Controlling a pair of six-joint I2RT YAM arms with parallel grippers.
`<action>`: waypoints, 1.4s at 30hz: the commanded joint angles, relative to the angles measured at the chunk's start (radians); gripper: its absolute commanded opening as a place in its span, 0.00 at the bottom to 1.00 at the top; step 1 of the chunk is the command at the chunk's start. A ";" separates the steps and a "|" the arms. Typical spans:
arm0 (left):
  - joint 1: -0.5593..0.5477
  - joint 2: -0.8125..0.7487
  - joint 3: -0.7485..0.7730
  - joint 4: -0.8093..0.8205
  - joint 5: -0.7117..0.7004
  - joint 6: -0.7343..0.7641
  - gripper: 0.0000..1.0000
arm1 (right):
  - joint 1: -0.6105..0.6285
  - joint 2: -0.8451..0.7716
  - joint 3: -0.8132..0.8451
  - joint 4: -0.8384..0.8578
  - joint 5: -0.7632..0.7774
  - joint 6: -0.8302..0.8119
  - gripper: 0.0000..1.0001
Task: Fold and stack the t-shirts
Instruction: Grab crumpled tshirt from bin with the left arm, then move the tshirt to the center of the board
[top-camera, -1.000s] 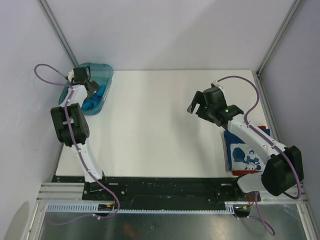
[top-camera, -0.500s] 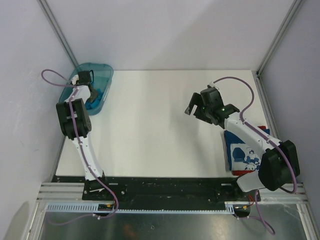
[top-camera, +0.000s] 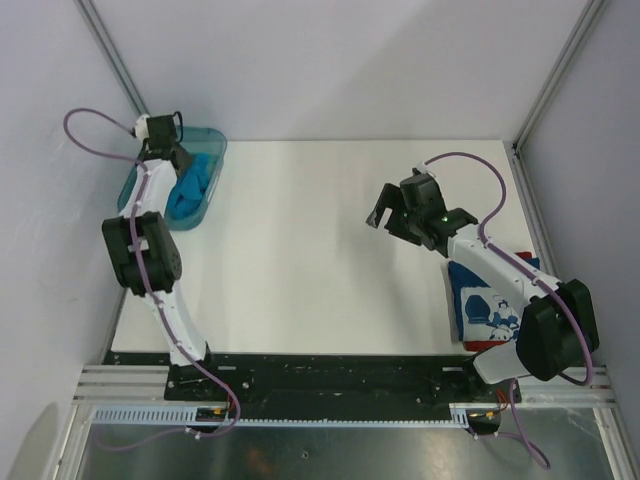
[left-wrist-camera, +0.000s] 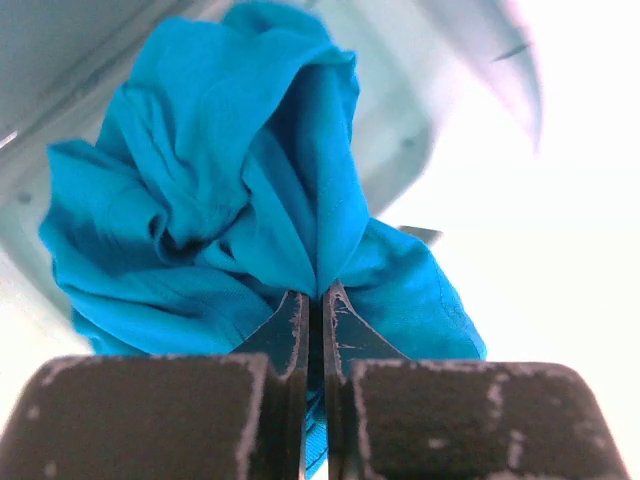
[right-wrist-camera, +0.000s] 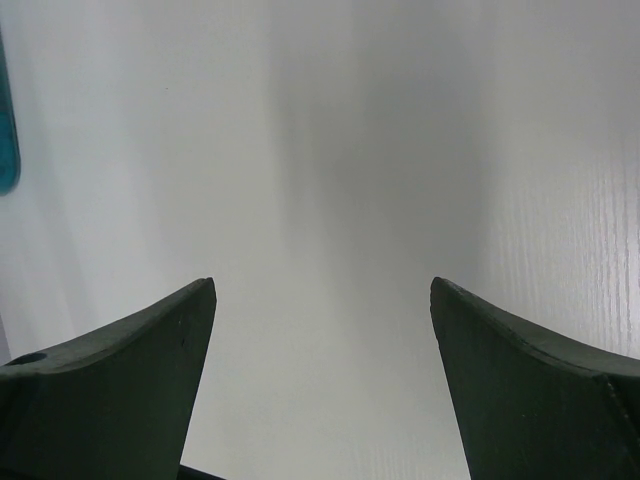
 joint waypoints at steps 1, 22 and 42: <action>-0.063 -0.283 -0.058 0.115 -0.017 0.046 0.00 | 0.005 -0.021 0.043 0.044 0.006 -0.016 0.93; -0.573 -0.839 -0.609 0.206 0.294 0.102 0.39 | -0.031 -0.158 0.044 -0.009 0.092 -0.046 0.94; -0.501 -1.019 -1.067 0.095 0.426 0.067 0.65 | 0.312 0.048 -0.007 0.038 0.102 -0.009 0.86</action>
